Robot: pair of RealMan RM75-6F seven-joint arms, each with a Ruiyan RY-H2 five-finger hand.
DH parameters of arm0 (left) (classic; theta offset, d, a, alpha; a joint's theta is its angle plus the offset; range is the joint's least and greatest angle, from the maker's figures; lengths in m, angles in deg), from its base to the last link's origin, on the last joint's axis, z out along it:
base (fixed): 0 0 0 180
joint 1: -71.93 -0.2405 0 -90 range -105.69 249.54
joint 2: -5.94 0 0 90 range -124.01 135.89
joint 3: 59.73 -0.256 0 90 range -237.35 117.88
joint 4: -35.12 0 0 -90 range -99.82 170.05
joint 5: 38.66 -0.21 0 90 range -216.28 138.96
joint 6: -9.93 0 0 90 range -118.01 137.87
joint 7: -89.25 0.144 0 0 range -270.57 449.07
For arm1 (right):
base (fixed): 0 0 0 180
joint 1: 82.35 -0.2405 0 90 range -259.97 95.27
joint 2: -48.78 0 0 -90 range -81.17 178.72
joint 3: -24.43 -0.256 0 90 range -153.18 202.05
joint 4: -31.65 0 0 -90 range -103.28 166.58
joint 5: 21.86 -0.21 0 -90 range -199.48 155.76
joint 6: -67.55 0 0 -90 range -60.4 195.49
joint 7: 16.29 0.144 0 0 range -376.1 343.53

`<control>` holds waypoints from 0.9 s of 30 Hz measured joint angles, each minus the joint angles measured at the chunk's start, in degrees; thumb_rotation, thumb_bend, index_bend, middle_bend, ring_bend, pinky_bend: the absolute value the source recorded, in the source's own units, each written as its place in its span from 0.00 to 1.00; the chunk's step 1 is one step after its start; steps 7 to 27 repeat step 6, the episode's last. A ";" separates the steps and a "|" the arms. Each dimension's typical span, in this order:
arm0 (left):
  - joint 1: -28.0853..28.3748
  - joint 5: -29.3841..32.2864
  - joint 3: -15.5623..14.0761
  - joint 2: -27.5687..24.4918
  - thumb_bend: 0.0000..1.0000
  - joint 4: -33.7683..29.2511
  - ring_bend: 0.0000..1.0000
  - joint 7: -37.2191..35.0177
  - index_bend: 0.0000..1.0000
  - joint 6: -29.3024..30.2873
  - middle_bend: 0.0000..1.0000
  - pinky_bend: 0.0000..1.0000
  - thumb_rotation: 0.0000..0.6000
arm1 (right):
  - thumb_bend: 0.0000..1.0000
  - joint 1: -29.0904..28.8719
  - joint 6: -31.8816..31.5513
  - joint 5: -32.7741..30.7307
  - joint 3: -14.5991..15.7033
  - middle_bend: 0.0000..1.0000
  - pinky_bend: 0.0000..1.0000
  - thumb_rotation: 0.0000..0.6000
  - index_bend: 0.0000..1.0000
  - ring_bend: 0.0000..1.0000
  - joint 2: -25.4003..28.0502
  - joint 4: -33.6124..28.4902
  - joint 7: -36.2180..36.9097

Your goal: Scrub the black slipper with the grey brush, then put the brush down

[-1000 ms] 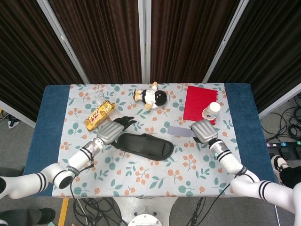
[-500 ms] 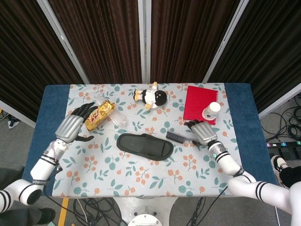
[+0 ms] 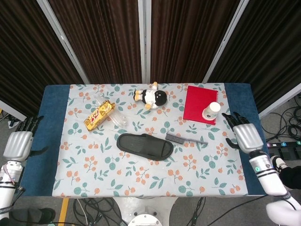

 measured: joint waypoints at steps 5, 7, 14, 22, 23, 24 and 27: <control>-5.24 -0.06 -1.27 0.91 0.20 -0.82 0.04 3.00 0.11 5.70 0.12 0.15 1.00 | 0.25 9.34 -11.63 3.48 2.53 0.12 0.17 1.00 0.00 0.06 1.71 -1.06 2.91; -6.01 -0.27 -1.45 1.12 0.20 -1.13 0.04 3.55 0.11 6.65 0.12 0.15 1.00 | 0.25 11.00 -13.43 3.95 2.96 0.13 0.17 1.00 0.00 0.06 1.79 -1.23 3.20; -6.01 -0.27 -1.45 1.12 0.20 -1.13 0.04 3.55 0.11 6.65 0.12 0.15 1.00 | 0.25 11.00 -13.43 3.95 2.96 0.13 0.17 1.00 0.00 0.06 1.79 -1.23 3.20; -6.01 -0.27 -1.45 1.12 0.20 -1.13 0.04 3.55 0.11 6.65 0.12 0.15 1.00 | 0.25 11.00 -13.43 3.95 2.96 0.13 0.17 1.00 0.00 0.06 1.79 -1.23 3.20; -6.01 -0.27 -1.45 1.12 0.20 -1.13 0.04 3.55 0.11 6.65 0.12 0.15 1.00 | 0.25 11.00 -13.43 3.95 2.96 0.13 0.17 1.00 0.00 0.06 1.79 -1.23 3.20; -6.01 -0.27 -1.45 1.12 0.20 -1.13 0.04 3.55 0.11 6.65 0.12 0.15 1.00 | 0.25 11.00 -13.43 3.95 2.96 0.13 0.17 1.00 0.00 0.06 1.79 -1.23 3.20; -6.01 -0.27 -1.45 1.12 0.20 -1.13 0.04 3.55 0.11 6.65 0.12 0.15 1.00 | 0.25 11.00 -13.43 3.95 2.96 0.13 0.17 1.00 0.00 0.06 1.79 -1.23 3.20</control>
